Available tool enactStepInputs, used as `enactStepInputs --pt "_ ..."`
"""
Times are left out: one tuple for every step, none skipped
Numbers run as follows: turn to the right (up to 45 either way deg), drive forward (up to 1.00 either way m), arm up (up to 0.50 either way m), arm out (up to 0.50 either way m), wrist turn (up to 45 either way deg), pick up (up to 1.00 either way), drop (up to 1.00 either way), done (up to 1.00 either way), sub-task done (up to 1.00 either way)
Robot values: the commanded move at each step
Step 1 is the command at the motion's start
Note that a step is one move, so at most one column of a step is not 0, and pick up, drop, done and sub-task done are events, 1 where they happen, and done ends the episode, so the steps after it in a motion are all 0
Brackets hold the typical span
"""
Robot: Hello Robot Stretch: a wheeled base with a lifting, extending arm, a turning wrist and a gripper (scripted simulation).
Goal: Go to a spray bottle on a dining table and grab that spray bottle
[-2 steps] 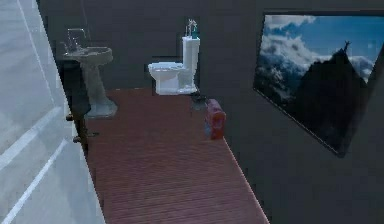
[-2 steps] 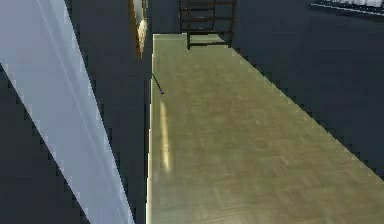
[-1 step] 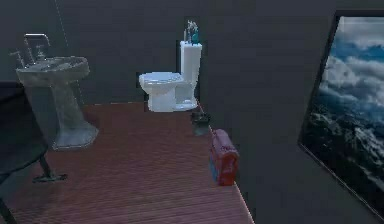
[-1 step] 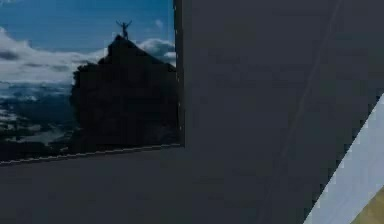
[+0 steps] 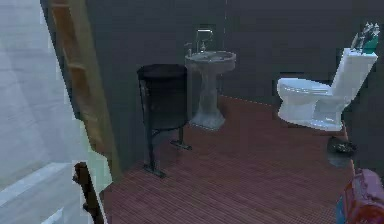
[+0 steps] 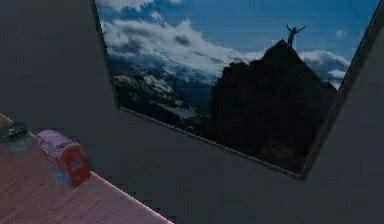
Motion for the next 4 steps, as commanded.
enactStepInputs --pt "0.0 0.75 0.0 0.0 0.0 0.0 0.0 0.0 0.0" --pt "-45.0 0.0 0.0 0.0 0.0 0.0 0.0 0.0 0.0" --pt "-9.0 0.0 0.0 0.0 0.0 0.0 0.0 0.0 0.0" --pt "0.0 0.5 0.0 0.0 0.0 0.0 0.0 0.0 0.0"
